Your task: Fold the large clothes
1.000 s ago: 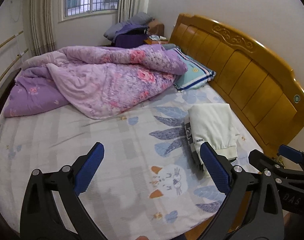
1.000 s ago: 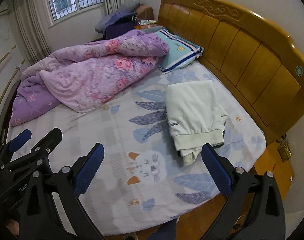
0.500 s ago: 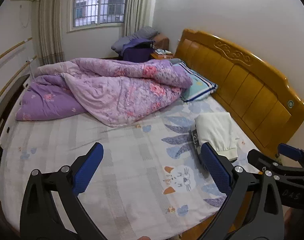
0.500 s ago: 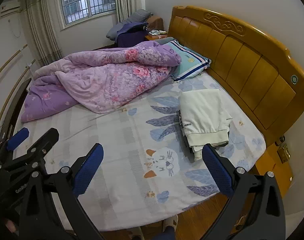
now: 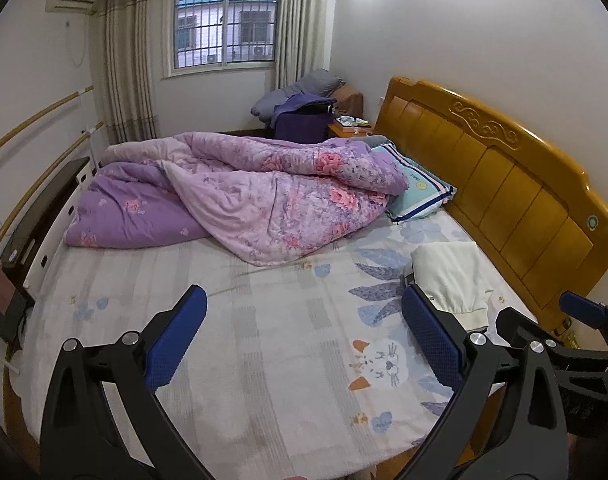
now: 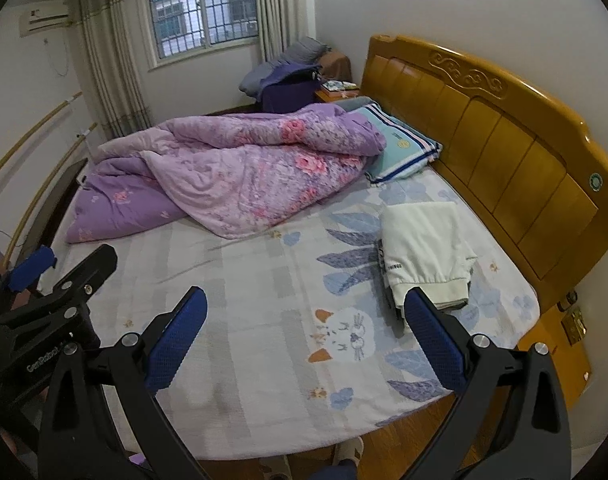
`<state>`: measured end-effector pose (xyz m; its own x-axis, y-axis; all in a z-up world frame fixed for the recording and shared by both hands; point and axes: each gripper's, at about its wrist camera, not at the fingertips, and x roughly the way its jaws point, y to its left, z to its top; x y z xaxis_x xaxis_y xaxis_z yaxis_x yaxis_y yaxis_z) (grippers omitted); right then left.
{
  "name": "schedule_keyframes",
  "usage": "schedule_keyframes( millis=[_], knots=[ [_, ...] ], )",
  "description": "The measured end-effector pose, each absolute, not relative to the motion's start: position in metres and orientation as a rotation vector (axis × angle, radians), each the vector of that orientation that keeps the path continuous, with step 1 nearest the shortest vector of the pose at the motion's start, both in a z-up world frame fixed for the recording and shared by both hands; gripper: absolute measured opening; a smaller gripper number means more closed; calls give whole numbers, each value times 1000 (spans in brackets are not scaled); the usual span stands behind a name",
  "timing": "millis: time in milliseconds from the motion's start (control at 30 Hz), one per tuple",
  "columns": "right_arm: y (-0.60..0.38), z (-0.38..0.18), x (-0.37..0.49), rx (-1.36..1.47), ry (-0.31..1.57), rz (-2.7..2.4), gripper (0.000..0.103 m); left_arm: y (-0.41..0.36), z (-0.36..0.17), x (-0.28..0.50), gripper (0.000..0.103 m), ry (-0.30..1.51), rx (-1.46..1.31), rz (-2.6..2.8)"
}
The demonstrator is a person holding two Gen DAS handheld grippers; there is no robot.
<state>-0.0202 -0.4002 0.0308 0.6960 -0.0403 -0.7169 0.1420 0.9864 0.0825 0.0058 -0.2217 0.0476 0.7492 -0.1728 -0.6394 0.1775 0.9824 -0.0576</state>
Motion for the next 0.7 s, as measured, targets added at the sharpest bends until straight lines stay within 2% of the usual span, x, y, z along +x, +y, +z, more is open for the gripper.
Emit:
schedule_keyframes(
  millis=[700],
  knots=[
    [-367,61,-43,93,737,-70,95,-183,82,-31,98,662,-13,-157]
  ],
)
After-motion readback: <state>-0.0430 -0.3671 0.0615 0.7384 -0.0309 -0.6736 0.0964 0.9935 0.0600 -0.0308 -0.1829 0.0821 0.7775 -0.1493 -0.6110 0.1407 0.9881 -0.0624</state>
